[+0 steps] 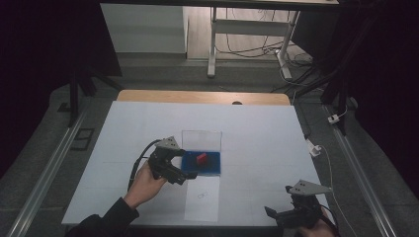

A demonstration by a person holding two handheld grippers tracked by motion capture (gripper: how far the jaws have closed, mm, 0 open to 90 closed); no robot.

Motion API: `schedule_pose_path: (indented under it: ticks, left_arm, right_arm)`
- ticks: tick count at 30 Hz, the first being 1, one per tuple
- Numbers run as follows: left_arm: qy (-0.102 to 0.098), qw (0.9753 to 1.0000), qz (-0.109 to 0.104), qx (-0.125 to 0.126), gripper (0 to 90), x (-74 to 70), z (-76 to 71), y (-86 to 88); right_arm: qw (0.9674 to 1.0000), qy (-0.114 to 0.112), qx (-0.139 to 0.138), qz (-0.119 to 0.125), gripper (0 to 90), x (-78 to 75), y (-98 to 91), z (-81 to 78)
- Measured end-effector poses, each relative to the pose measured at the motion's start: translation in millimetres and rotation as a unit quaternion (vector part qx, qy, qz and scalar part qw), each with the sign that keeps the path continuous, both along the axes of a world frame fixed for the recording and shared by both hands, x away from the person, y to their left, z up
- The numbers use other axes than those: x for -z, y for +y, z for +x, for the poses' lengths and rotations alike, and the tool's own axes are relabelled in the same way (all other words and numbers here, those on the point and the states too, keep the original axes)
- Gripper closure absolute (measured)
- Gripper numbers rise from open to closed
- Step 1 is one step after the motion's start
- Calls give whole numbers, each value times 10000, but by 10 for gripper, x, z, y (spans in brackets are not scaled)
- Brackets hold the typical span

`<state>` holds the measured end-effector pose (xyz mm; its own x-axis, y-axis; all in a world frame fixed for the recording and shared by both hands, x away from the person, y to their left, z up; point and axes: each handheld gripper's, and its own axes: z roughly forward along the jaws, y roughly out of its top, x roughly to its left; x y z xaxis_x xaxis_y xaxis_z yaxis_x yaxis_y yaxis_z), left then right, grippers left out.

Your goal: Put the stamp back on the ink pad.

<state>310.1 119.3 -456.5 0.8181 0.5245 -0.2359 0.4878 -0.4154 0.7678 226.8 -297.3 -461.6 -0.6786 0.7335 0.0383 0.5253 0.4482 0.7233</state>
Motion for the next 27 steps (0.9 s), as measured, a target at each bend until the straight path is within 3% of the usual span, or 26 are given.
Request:
schedule_pose_path:
  ticks: [19,27]
  left_arm:
    - [121,9982,-272,-517,6,-28,-514,545]
    - [50,9961,-408,-776,6,-38,-757,777]
  right_arm:
    - [10000,7,8,-11,0,0,5,3]
    - [10000,10,15,-11,0,0,5,5]
